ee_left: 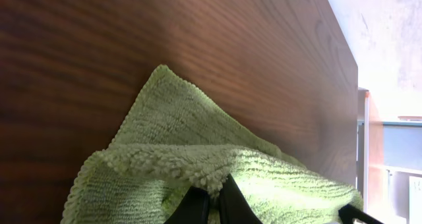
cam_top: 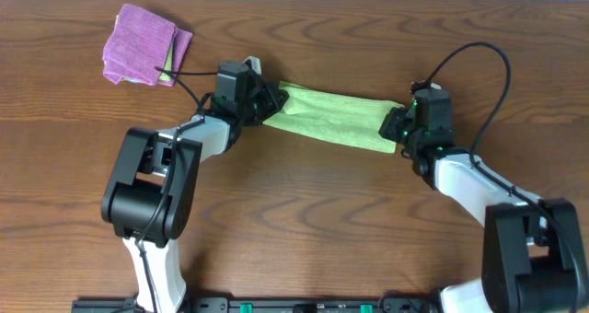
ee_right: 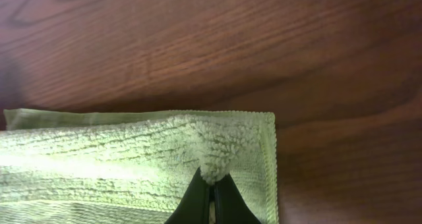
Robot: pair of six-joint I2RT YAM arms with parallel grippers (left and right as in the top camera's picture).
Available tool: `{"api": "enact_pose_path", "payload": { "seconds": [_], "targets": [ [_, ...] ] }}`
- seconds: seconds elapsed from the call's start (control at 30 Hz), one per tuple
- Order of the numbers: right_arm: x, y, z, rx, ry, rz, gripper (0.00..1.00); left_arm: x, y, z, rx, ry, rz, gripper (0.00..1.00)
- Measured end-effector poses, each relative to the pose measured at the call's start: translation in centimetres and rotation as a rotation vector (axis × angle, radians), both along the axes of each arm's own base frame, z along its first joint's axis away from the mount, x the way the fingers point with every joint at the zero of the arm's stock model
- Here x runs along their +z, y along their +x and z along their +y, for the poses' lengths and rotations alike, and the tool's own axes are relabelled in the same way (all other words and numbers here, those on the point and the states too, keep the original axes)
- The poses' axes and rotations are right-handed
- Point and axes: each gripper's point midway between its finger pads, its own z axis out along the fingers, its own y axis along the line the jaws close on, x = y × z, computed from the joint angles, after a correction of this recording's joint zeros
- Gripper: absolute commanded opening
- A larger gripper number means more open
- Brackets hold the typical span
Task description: Fold the cloth
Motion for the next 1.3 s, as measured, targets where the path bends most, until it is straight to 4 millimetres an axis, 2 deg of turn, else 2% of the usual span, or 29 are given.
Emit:
{"api": "enact_pose_path", "payload": {
  "seconds": [0.2,0.33,0.4,0.57,0.73,0.83,0.9,1.0,1.13,1.3],
  "targets": [
    [-1.0,-0.1,-0.2,-0.005,-0.009,0.023,0.02,-0.1,0.6,-0.2,-0.001,0.000,-0.001,0.08],
    [-1.0,-0.1,-0.5,-0.015,-0.029,0.023,0.17,-0.5,0.3,0.0,0.000,0.012,0.021,0.35],
    [-1.2,-0.3,-0.7,-0.020,-0.039,0.032,0.25,-0.6,0.3,0.3,0.003,0.015,0.025,0.44],
    [-1.9,-1.0,-0.9,-0.017,-0.054,0.075,0.44,-0.4,0.7,1.4,0.014,-0.007,0.033,0.49],
    [-2.2,-1.9,-0.6,0.000,-0.045,0.112,0.53,0.0,1.0,3.3,0.010,-0.060,0.044,0.55],
    [-1.2,-2.0,-0.4,0.012,-0.032,0.099,0.58,0.4,0.9,3.9,-0.005,-0.098,0.054,0.64],
    [-0.4,-2.0,-0.1,0.018,-0.017,0.083,0.60,0.5,0.7,3.8,-0.019,-0.116,0.065,0.68],
    [0.4,-2.0,0.4,0.028,0.020,0.070,0.60,0.4,-0.1,3.0,-0.041,-0.139,0.100,0.68],
    [0.4,-2.2,1.2,0.035,0.067,0.082,0.51,0.5,-0.9,1.5,-0.075,-0.152,0.118,0.68],
    [0.4,-2.2,2.4,0.055,0.086,0.080,0.48,0.6,-1.3,0.5,-0.092,-0.164,0.131,0.68]
  ]
}}
